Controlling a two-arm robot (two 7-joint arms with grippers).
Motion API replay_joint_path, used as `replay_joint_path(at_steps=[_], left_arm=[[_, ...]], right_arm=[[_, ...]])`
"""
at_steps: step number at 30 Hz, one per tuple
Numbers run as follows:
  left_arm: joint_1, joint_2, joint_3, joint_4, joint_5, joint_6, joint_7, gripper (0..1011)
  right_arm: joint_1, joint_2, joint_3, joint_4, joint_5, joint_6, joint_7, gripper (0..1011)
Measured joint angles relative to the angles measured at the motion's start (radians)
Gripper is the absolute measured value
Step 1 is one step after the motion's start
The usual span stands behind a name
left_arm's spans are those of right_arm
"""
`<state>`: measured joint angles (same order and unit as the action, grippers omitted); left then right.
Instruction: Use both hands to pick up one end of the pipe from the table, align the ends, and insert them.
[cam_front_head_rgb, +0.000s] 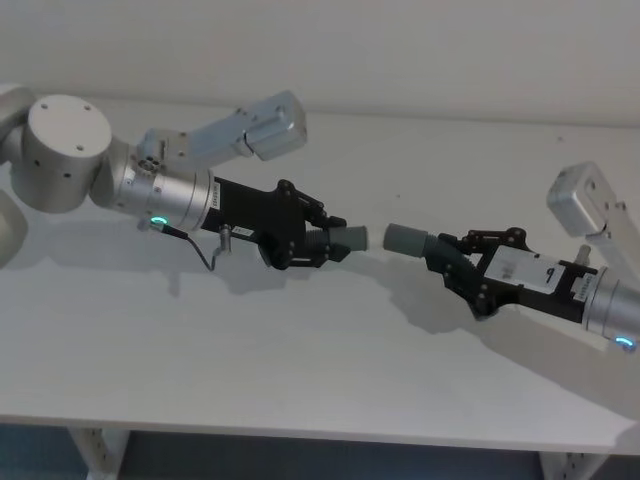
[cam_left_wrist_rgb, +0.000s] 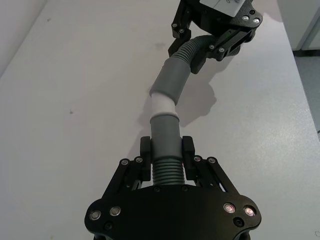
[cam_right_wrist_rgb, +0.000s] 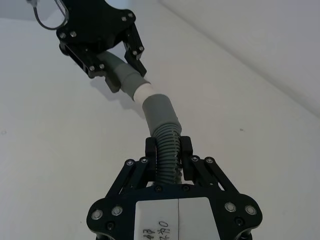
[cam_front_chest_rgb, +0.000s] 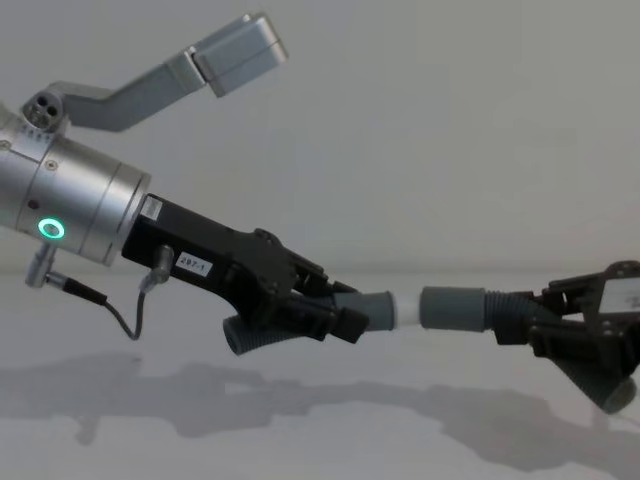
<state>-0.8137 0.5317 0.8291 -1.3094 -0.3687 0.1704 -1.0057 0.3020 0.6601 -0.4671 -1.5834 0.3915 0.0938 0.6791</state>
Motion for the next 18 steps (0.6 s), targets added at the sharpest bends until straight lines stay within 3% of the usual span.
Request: replay_joint_path(at_steps=[18], left_arm=[[-0.012,-0.010,0.016,0.010,-0.004,0.005,-0.001,351]], right_arm=[[0.007,0.011,-0.004,-0.006,0.017,-0.009,0.010,276]])
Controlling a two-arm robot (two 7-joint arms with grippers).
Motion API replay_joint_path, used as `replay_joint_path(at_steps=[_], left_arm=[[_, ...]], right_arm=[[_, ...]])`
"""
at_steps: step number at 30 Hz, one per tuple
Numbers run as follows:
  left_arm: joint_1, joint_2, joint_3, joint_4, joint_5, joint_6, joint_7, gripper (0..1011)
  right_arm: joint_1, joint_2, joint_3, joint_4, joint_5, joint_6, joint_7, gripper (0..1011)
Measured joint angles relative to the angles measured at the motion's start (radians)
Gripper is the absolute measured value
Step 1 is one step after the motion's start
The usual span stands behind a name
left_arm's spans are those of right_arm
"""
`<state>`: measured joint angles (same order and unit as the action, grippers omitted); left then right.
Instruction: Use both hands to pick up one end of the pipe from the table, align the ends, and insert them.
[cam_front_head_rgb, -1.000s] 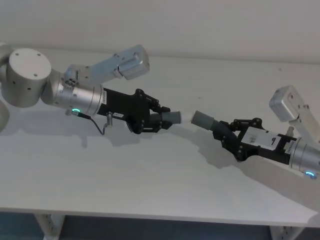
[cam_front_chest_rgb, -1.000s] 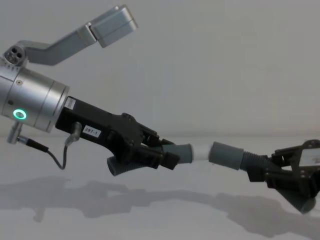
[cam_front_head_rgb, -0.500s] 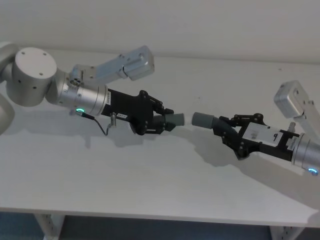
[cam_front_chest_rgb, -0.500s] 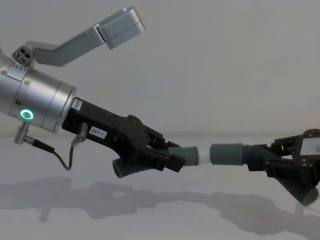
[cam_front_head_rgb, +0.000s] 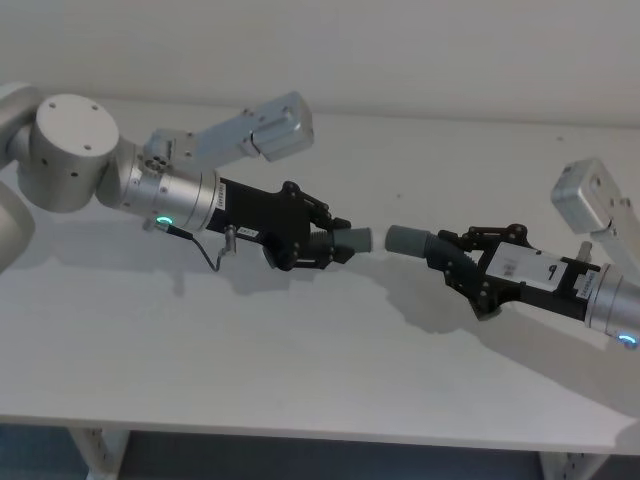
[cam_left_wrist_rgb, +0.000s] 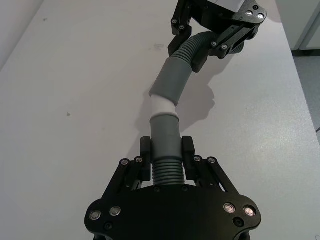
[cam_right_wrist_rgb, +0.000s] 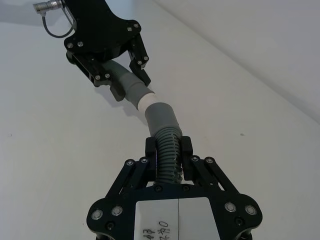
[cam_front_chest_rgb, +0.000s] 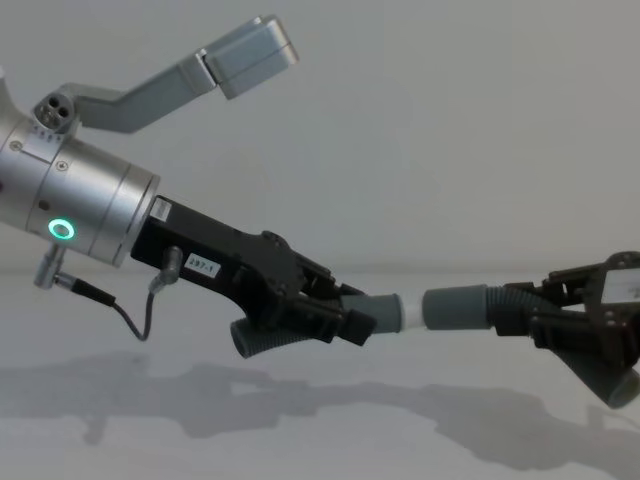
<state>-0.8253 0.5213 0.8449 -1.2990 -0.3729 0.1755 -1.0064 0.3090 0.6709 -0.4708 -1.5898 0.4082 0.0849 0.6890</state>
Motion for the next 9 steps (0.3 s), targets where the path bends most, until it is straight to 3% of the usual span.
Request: replay_joint_path(at_steps=[9], left_arm=[[-0.002,-0.002,0.003,0.002,-0.001,0.001,0.001,348]], right_arm=[[0.001,0.002,-0.001,-0.001,0.003,-0.002,0.002,276]])
